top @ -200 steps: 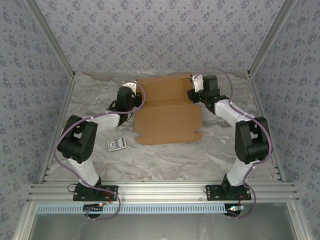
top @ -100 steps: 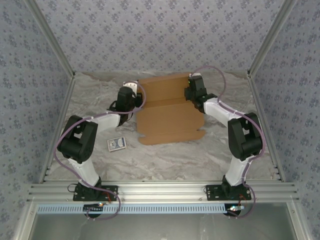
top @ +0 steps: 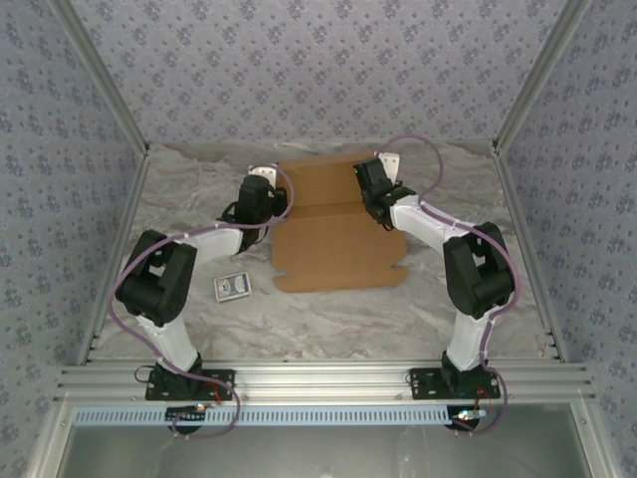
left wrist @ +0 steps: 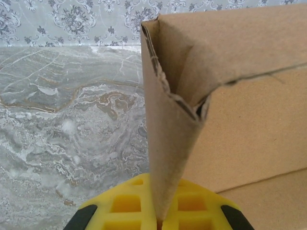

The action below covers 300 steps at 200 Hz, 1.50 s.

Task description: Fold the paper box

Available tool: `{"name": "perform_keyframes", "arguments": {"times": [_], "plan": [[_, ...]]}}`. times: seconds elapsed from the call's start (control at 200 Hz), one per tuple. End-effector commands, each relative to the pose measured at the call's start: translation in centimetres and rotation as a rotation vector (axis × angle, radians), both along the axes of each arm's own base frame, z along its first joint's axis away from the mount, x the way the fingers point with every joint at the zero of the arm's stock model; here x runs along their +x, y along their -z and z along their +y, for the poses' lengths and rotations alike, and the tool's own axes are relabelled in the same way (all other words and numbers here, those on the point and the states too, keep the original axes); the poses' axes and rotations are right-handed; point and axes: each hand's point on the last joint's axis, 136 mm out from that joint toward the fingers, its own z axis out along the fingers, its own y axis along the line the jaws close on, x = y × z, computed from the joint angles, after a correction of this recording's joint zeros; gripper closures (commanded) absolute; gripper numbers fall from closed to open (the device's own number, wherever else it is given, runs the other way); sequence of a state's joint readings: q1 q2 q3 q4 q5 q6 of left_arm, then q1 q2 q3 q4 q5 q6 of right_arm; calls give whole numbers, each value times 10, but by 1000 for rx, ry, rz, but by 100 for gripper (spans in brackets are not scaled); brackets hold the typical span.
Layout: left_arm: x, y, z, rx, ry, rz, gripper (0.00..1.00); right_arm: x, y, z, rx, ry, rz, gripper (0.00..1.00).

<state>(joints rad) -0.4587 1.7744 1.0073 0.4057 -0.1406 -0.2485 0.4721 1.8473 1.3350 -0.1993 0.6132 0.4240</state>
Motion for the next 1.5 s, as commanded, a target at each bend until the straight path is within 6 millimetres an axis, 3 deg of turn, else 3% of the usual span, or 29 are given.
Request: {"name": "perform_keyframes", "arguments": {"times": [0.0, 0.125, 0.275, 0.41, 0.894, 1.209, 1.219, 1.239, 1.374, 1.494], "plan": [[5, -28, 12, -2, -77, -41, 100, -3, -12, -33, -98, 181, -38, 85], [5, -27, 16, 4, -89, -40, 100, -8, -13, -42, -128, 216, -35, 84], [5, -28, 15, 6, -85, -40, 100, -3, -11, -26, -85, 130, -20, 80], [5, -29, 13, 8, -75, -43, 100, 1, -15, -6, -27, -11, -23, 71], [5, -29, 13, 18, -70, -42, 100, -11, -24, 22, 114, -321, -12, 39], [4, -33, 12, 12, -60, -49, 100, -11, -27, 11, 86, -381, -5, 35], [4, -34, 12, 12, -59, -50, 100, -15, -16, 9, 84, -389, 19, 35], [3, -33, 12, 12, -57, -48, 100, -16, -13, 10, 88, -410, 24, 35], [3, -35, 11, 12, -53, -50, 100, -21, -12, 13, 105, -535, 30, 34], [3, -37, 11, 16, -53, -54, 100, -32, -15, 8, 150, -603, 23, 25]]}}
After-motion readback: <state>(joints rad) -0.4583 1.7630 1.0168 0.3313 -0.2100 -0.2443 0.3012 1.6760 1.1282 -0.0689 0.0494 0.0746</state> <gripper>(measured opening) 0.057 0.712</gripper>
